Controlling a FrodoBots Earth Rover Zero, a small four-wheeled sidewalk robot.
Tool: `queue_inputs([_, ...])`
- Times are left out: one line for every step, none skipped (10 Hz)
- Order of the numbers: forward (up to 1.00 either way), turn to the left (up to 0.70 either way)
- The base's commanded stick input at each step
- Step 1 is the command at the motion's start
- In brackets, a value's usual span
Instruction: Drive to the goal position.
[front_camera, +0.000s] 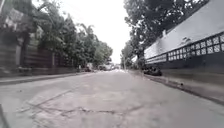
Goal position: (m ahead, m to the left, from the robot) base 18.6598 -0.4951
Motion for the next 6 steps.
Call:
queue_inputs([0.70,0.00])
queue_inputs([0.70,-0.17])
queue_inputs([0.70,-0.25])
queue_inputs([0.70,-0.13])
queue_inputs([0.70,0.00])
queue_inputs([0.70,0.00])
